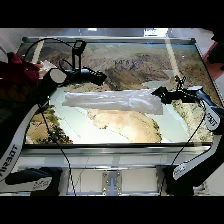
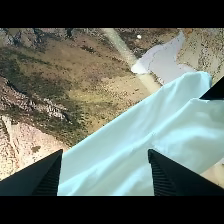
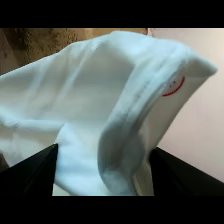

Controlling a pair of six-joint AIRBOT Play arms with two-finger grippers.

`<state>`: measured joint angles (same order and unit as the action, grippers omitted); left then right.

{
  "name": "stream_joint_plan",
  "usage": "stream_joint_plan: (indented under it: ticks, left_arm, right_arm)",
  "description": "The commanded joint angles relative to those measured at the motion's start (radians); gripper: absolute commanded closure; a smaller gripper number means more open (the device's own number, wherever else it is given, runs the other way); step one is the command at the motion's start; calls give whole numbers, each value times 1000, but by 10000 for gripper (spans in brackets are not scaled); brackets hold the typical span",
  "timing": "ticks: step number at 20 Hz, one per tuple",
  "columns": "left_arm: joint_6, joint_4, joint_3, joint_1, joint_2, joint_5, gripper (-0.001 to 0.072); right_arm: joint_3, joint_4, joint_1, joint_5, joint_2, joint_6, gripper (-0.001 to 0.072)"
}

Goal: Fold the shirts.

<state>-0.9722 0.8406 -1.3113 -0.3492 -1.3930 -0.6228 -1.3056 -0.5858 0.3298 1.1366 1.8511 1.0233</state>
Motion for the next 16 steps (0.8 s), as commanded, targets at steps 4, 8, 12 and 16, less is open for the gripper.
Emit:
stream_joint_plan:
  ticks: [4, 8, 12, 16]
  left_arm:
    - [-30, 1, 0, -2, -49, -3, 687]
    - [-191, -2, 0, -5, -163, -26, 696]
    - [-247, -3, -3, -54, -293, -60, 696]
    - [-265, 14, -91, -136, -447, -137, 696]
  right_arm:
    - [-5, 26, -13, 57, 3, -7, 483]
    - [-5, 99, -14, 78, -27, -47, 681]
    - [-5, 82, -17, 118, -107, -16, 683]
    - [-5, -10, -56, 138, -223, 37, 683]
